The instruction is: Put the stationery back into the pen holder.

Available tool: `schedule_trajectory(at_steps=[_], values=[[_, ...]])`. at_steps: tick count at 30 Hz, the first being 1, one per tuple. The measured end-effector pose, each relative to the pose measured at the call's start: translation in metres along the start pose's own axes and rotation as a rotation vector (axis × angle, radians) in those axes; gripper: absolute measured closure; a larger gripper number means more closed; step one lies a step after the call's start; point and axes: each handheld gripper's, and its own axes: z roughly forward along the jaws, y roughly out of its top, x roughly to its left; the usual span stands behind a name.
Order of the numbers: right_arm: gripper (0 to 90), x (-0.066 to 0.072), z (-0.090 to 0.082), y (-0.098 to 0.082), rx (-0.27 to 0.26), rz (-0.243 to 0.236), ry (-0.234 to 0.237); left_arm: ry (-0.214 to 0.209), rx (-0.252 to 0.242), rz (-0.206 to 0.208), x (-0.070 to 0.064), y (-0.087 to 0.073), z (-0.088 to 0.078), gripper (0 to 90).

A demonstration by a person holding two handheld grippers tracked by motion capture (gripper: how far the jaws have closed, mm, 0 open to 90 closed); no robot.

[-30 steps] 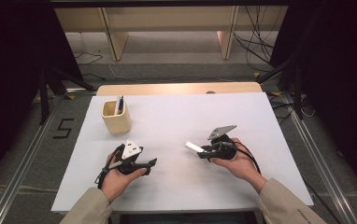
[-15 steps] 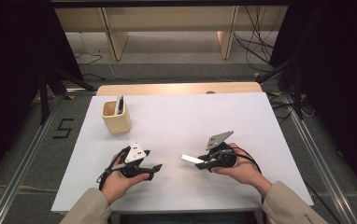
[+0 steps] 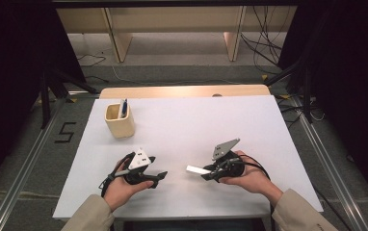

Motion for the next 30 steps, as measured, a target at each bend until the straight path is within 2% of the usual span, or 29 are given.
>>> schedule_trajectory(at_steps=[3,8,11,14,18,30], values=[[67.4,0.002,0.001,0.000,0.011,-0.002,0.004,-0.004,-0.003,0.015,0.000,0.001,-0.001,29.1],[67.4,0.003,0.003,0.001,0.012,-0.021,0.019,-0.005,-0.011,0.017,-0.001,0.001,-0.002,29.1],[67.4,0.004,0.003,0.001,0.013,-0.044,0.036,-0.020,-0.008,0.024,-0.001,0.001,-0.002,29.1],[67.4,0.006,0.004,0.001,0.020,-0.047,0.043,-0.028,-0.006,0.031,-0.002,0.001,-0.002,29.2],[67.4,0.006,0.005,0.001,0.027,-0.062,0.055,-0.047,-0.003,0.043,-0.004,0.001,0.000,29.3],[67.4,0.012,0.009,0.003,0.033,-0.089,0.084,-0.139,0.009,0.121,-0.017,0.004,0.007,29.8]])
